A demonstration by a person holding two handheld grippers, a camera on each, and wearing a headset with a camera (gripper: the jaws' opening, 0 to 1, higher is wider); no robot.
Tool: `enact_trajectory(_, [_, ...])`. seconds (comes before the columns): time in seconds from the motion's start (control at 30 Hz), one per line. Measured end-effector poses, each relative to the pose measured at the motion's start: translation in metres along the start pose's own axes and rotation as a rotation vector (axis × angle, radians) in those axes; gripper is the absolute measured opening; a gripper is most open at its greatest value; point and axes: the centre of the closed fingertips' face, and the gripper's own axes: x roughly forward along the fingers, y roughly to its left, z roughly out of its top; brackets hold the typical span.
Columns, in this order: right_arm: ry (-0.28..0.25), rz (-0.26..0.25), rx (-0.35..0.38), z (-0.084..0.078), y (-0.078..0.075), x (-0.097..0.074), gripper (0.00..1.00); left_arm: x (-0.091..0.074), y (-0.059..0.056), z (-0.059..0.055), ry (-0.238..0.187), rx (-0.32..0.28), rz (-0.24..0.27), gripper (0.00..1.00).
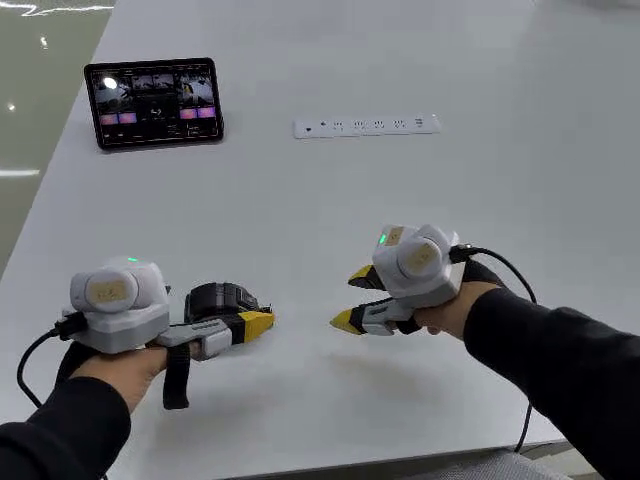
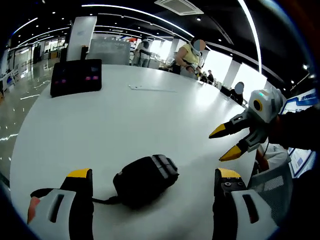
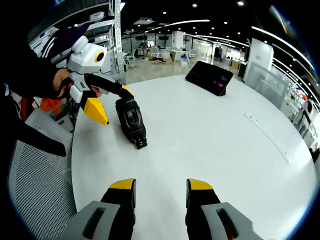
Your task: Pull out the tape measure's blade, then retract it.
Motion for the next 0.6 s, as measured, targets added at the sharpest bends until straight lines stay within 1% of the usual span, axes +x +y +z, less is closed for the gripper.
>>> enact_trajectory(0.03, [-0.008, -0.009, 0.013, -0.001, -0.002, -0.006, 0.39, -0.002, 0.001, 0.000, -0.002, 0.026, -0.007, 0.99])
enact_trajectory(0.1, [-0.018, -0.020, 0.034, -0.005, -0.005, -0.014, 0.41, -0.007, 0.002, 0.001, -0.002, 0.030, -0.024, 0.99])
enact_trajectory(0.17, [-0.020, -0.031, 0.043, -0.009, -0.007, -0.020, 0.44, -0.011, 0.002, -0.002, 0.014, 0.056, -0.038, 0.99])
enact_trajectory(0.2, [-0.031, -0.039, 0.055, -0.011, -0.008, -0.024, 0.46, -0.014, 0.002, -0.001, 0.007, 0.068, -0.044, 0.99])
enact_trajectory(0.23, [-0.041, -0.040, 0.066, -0.012, -0.009, -0.027, 0.47, -0.016, 0.002, -0.002, 0.017, 0.076, -0.050, 0.99])
enact_trajectory(0.27, [-0.059, -0.037, 0.078, -0.013, -0.008, -0.031, 0.48, -0.019, 0.002, -0.004, 0.026, 0.078, -0.067, 0.99])
enact_trajectory(0.33, [-0.085, -0.037, 0.093, -0.013, -0.008, -0.038, 0.51, -0.023, 0.004, -0.003, 0.021, 0.078, -0.070, 0.99])
enact_trajectory(0.37, [-0.099, -0.035, 0.097, -0.015, -0.007, -0.042, 0.52, -0.027, 0.004, -0.003, 0.018, 0.084, -0.085, 0.99])
enact_trajectory(0.4, [-0.104, -0.039, 0.099, -0.016, -0.007, -0.046, 0.54, -0.029, 0.006, -0.004, 0.019, 0.089, -0.084, 0.99])
enact_trajectory(0.43, [-0.109, -0.041, 0.099, -0.018, -0.007, -0.051, 0.55, -0.032, 0.009, -0.005, 0.025, 0.112, -0.083, 0.99])
enact_trajectory(0.53, [-0.120, -0.045, 0.092, -0.023, -0.009, -0.064, 0.60, -0.041, 0.023, -0.011, 0.062, 0.178, -0.047, 0.99])
enact_trajectory(0.6, [-0.115, -0.060, 0.094, -0.030, -0.015, -0.073, 0.62, -0.050, 0.028, -0.010, 0.051, 0.172, -0.047, 0.99])
